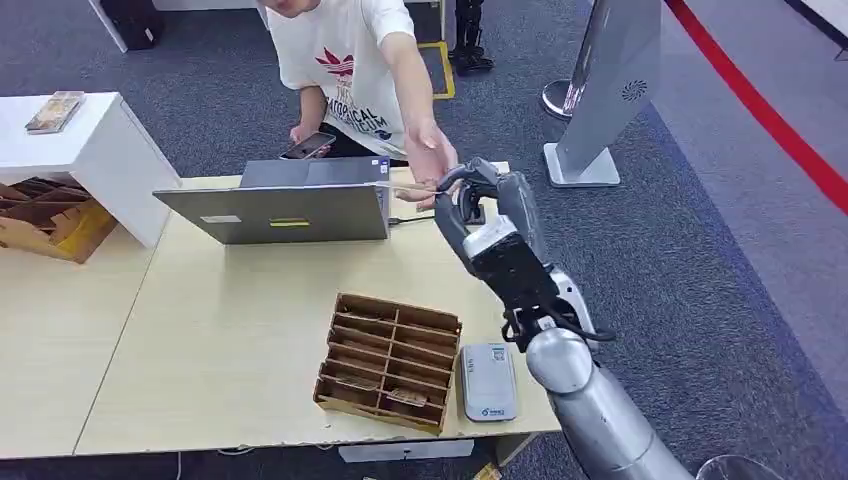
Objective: Pass the card to the sensor for recognition and then transmit it.
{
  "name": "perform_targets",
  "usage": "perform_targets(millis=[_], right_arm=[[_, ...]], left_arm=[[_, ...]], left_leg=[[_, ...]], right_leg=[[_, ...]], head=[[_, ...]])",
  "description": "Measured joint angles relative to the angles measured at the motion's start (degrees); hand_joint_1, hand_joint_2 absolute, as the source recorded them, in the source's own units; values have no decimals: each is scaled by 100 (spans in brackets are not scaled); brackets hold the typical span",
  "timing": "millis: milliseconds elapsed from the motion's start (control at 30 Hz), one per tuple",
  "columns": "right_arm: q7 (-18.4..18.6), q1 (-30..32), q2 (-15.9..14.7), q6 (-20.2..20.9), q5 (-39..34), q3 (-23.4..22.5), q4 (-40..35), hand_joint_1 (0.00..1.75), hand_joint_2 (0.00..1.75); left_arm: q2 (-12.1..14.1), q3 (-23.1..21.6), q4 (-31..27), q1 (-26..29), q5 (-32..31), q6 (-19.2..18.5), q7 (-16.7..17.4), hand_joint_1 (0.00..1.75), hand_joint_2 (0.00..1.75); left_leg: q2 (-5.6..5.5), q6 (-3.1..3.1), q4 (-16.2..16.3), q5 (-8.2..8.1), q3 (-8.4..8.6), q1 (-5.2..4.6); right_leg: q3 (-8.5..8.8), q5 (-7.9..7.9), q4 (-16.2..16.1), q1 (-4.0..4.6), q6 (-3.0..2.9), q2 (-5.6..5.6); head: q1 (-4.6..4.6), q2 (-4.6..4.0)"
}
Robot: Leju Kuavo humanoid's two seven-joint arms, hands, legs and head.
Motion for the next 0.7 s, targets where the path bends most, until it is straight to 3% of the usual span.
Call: perform_targets(millis=[300, 333, 367, 400, 600, 633, 700], right_arm=[[147, -456, 282, 90, 215, 155, 779, 175, 175], [149, -469, 293, 94, 248, 160, 820, 150, 175], [162, -488, 302, 105, 272, 168, 871, 38, 175], [173, -501, 315, 122, 315, 173, 920, 0, 175], [289, -562, 354, 455, 311, 214, 1229, 0, 175], [302, -565, 363, 488, 304, 216, 1268, 0, 0], [311, -566, 378, 520, 295, 225, 1352, 0, 0]], left_arm=[[24, -31, 0, -25, -90, -33, 13, 0, 0], [26, -33, 0, -25, -94, -35, 13, 0, 0], [26, -35, 0, -25, -96, -37, 15, 0, 0], [26, -35, 0, -26, -96, -39, 17, 0, 0], [26, -39, 0, -27, -96, -57, 46, 0, 0], [26, -37, 0, -27, -96, -57, 55, 0, 0], [26, -37, 0, -29, -94, -59, 55, 0, 0]], left_leg=[[-1, 0, 0, 0, -1, 0], [-1, 0, 0, 0, -1, 0], [-2, 0, 0, 0, -1, 0], [-2, 0, 0, 0, -1, 0], [-3, 0, 0, 0, -1, 0], [-3, 0, 0, 0, 0, 0], [-4, 0, 0, 0, -1, 0]], right_leg=[[-1, -1, 0, 0, 0, -1], [-1, -1, 0, 0, 0, -1], [-1, -1, 0, 0, 0, -1], [-1, -1, 0, 0, 0, -1], [-1, 0, 0, 0, 0, -1], [-1, 0, 0, 0, 0, -1], [-1, 0, 0, 0, 0, -1]], head=[[-2, 0], [-2, 0], [-2, 0], [0, 0], [-2, 0], [0, 0], [0, 0]])
